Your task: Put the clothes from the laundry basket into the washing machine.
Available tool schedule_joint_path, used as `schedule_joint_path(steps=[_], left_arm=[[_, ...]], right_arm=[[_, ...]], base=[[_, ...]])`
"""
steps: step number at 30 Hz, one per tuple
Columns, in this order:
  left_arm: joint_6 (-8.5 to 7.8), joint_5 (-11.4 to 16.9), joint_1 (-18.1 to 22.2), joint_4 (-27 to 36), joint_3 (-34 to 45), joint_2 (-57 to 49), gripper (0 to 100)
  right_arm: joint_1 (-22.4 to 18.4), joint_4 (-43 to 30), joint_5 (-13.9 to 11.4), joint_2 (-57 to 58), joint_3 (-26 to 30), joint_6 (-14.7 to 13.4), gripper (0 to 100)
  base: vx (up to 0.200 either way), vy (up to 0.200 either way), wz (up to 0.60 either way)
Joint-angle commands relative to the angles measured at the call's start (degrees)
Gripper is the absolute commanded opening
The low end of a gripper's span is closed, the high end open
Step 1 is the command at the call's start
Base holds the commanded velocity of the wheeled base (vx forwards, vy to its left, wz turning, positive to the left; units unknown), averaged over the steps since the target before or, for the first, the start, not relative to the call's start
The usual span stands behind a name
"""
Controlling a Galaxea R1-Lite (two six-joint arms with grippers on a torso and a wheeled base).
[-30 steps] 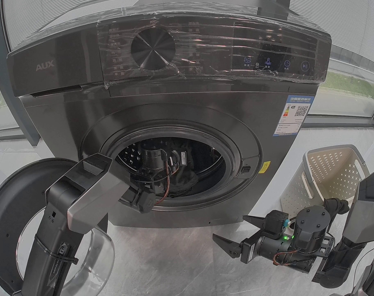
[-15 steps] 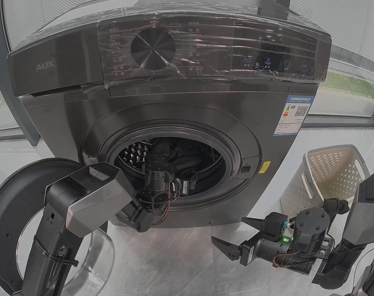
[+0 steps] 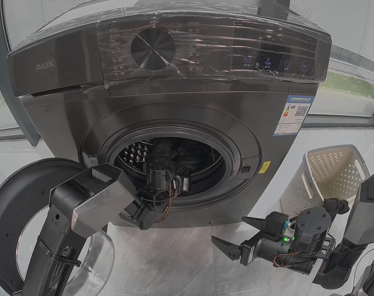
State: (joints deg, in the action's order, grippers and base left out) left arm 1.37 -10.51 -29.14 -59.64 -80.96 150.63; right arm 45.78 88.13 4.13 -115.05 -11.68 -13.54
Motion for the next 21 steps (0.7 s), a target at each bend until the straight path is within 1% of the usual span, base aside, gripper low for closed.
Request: schedule_joint_path(steps=[1,4,6,11,13,16,21], left_arm=[[0.39,-1.9,0.8,-0.1,-5.0,-1.5,0],[0.57,-2.2,1.5,-0.2,-8.9,-1.3,0],[0.57,-2.4,2.2,-0.7,-12.9,-0.3,0],[0.57,-4.8,2.9,-0.7,-23.2,4.5,0],[0.57,-5.1,2.9,-0.6,-25.9,6.0,0],[0.48,-5.1,2.8,-0.4,-27.7,7.0,0],[0.48,-5.1,2.8,-0.4,-27.1,7.2,0]], right_arm=[[0.1,-0.1,0.0,0.0,0.0,0.0,100],[0.1,-0.1,0.0,0.1,-0.1,0.0,100],[0.0,-0.1,0.0,0.1,0.0,0.0,100],[-0.1,-0.1,0.0,0.2,0.0,0.0,100],[-0.1,-0.1,0.0,0.3,0.0,0.0,100],[-0.1,-0.1,0.0,0.2,0.0,0.0,100],[-0.1,-0.1,0.0,0.3,-0.1,0.1,100]], base=[[0.0,0.0,0.0],[0.0,0.0,0.0],[0.0,0.0,0.0],[0.0,0.0,0.0],[0.0,0.0,0.0],[0.0,0.0,0.0],[0.0,0.0,0.0]])
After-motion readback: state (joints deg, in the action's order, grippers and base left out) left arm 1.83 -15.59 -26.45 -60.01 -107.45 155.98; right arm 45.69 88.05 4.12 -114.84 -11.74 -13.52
